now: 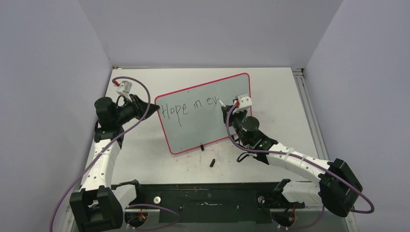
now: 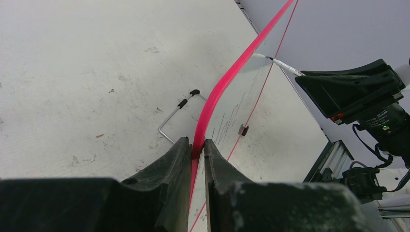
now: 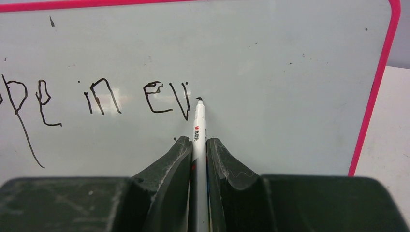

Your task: Write a sentence on the whiteboard

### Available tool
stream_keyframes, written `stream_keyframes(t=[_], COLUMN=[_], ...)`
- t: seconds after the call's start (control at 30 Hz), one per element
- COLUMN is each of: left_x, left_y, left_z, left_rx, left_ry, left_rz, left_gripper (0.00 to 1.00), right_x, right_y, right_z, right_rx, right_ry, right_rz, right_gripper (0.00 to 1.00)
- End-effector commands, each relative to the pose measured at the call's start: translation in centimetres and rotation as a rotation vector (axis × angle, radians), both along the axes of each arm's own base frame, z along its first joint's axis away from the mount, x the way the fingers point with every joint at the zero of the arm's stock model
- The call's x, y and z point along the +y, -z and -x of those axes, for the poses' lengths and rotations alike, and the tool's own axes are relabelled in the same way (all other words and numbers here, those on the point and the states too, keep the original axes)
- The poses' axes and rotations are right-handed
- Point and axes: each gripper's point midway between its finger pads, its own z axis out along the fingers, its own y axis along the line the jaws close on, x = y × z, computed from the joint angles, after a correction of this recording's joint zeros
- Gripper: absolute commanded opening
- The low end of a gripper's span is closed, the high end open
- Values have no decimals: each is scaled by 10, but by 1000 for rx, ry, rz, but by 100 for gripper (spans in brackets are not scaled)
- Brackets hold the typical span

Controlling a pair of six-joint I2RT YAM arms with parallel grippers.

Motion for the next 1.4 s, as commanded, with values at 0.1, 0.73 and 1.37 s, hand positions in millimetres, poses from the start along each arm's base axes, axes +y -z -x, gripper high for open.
stream_keyframes(t=[0.1,0.73,1.37], left_x=[-4,-4,-4], left_y=[-11,-11,-10], left_z=[0,0,0], left_rx=[-27,-26,-24], left_ry=[20,22,24], left_rz=[-7,-6,-6], left_gripper=[12,12,12], right_x=[-9,-4,7], right_y=[-25,-48,-29], right_z=[-8,-15,-10], right_rx=[-49,-98,-53], right_ry=[58,49,-13], right_rz=[-43,-68,-55], right_gripper=[5,5,5])
